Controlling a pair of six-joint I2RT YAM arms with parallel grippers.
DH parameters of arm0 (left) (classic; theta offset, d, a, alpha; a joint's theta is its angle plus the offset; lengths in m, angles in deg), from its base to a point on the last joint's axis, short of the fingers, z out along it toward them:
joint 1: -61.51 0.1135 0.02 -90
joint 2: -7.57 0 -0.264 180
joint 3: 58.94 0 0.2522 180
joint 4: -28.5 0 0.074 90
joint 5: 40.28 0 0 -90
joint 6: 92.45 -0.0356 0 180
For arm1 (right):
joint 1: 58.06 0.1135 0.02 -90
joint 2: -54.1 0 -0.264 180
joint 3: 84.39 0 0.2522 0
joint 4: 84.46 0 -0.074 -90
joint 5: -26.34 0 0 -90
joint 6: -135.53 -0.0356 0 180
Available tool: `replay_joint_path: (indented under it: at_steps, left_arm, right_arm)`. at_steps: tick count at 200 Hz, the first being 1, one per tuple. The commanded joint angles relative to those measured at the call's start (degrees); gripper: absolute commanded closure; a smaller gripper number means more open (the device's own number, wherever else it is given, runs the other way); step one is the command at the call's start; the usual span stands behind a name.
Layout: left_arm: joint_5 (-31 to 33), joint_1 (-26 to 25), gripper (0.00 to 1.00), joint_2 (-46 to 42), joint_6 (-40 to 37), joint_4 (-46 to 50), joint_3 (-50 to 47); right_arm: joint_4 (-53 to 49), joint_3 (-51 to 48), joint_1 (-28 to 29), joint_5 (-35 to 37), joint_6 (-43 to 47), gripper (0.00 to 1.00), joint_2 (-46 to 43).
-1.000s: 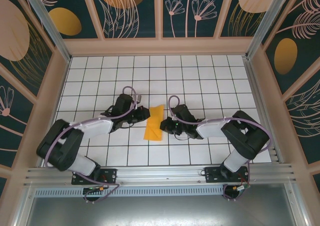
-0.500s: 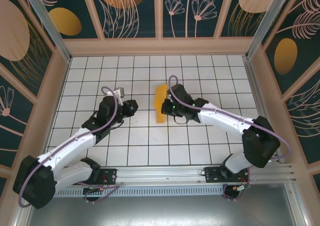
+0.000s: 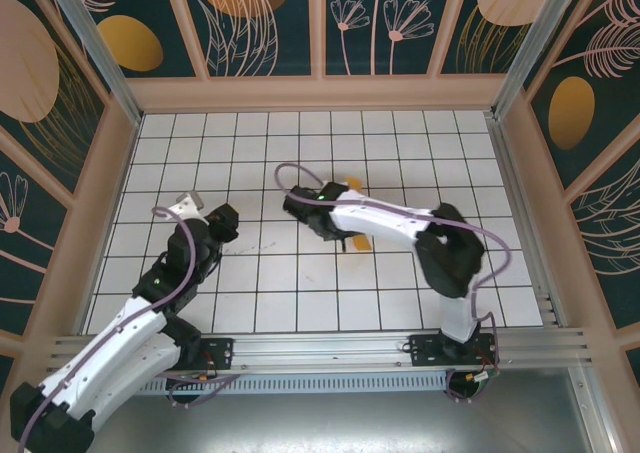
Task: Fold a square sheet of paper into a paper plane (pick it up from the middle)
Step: Turn over the paper at the center of the table, then third fold the triangle at the center of the table.
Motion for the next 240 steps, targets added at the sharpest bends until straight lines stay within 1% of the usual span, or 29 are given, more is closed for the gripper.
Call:
replay_joint_path:
  at_steps: [1,11,20,25,35,43,48,59,75,81,93,107,117,125,138,153,187,212,228,240]
  left_arm:
    - [8.71,-0.12,0.80,-5.53,2.30,4.47,-1.57]
    - [9.85,-0.17,0.80,-7.78,2.31,4.95,-2.10]
    - [10.30,-0.19,0.80,-9.40,2.23,5.30,-2.49]
    - [10.47,-0.11,0.80,-9.97,2.20,5.53,-2.48]
    - [10.63,-0.12,0.79,-10.59,1.98,6.08,-2.41]
    - [10.72,-0.16,0.79,-10.61,1.89,6.60,-2.20]
    - [10.76,-0.18,0.79,-10.52,1.80,6.95,-1.95]
    - [10.65,-0.12,0.79,-10.35,1.48,7.46,-1.55]
    - [9.98,-0.13,0.78,-10.17,0.95,6.92,-1.63]
    - [9.36,-0.11,0.78,-9.95,0.70,6.37,-1.84]
    - [8.02,-0.11,0.78,-9.19,0.55,5.14,-2.27]
    - [5.16,-0.19,0.78,-7.18,-0.21,2.52,-2.70]
    - [3.12,-0.17,0.79,-4.92,-0.49,1.37,-2.40]
    - [1.18,-0.17,0.79,-2.61,-0.89,0.39,-2.01]
    - [-2.09,-0.14,0.79,1.41,-1.09,-1.05,-1.21]
    - [-7.30,-0.12,0.79,6.40,-2.11,-3.73,-0.14]
    - [-18.53,-0.06,0.78,19.30,-3.34,-8.00,4.34]
    - [-27.21,0.21,0.77,29.91,-4.66,-10.95,9.13]
    - [-31.20,0.59,0.77,36.61,-5.20,-12.30,12.60]
    - [-33.81,0.99,0.77,41.36,-5.46,-13.45,15.00]
  right_arm:
    - [-0.98,6.69,3.29,-2.34,1.89,0.95,5.54]
    - [0.98,9.50,4.37,-5.17,3.55,0.91,8.19]
    - [3.29,11.48,4.74,-9.51,5.19,0.89,10.09]
    - [5.30,11.78,4.87,-12.39,5.95,0.87,10.67]
    - [10.96,10.96,4.73,-18.39,6.92,0.79,10.62]
    - [15.88,9.54,4.46,-23.99,7.38,0.77,9.37]
    - [19.41,7.78,4.26,-26.84,7.41,0.74,7.94]
    - [27.46,2.88,3.95,-32.08,7.68,0.64,3.29]
    - [35.44,-4.77,2.40,-34.91,6.14,0.53,-4.08]
    - [39.22,-8.34,1.10,-37.27,5.80,0.51,-6.77]
    - [49.60,-17.67,-2.09,-44.17,4.08,0.50,-12.33]
    - [63.17,-28.63,-6.17,-52.68,-0.02,0.57,-17.42]
    - [69.77,-34.01,-8.41,-55.87,-2.40,0.65,-19.36]
    - [72.06,-36.43,-9.39,-56.47,-3.10,0.73,-19.84]
    - [73.18,-37.59,-10.28,-57.98,-3.16,0.84,-18.88]
    - [75.44,-38.08,-10.43,-60.46,-3.53,0.91,-17.03]
    - [77.28,-39.42,-10.55,-60.02,-6.22,0.95,-12.31]
    - [80.66,-41.51,-10.09,-60.63,-9.39,0.97,-9.14]
    - [83.32,-43.04,-10.01,-61.06,-11.25,0.97,-8.09]
    - [83.00,-43.41,-10.00,-60.26,-11.92,0.97,-7.81]
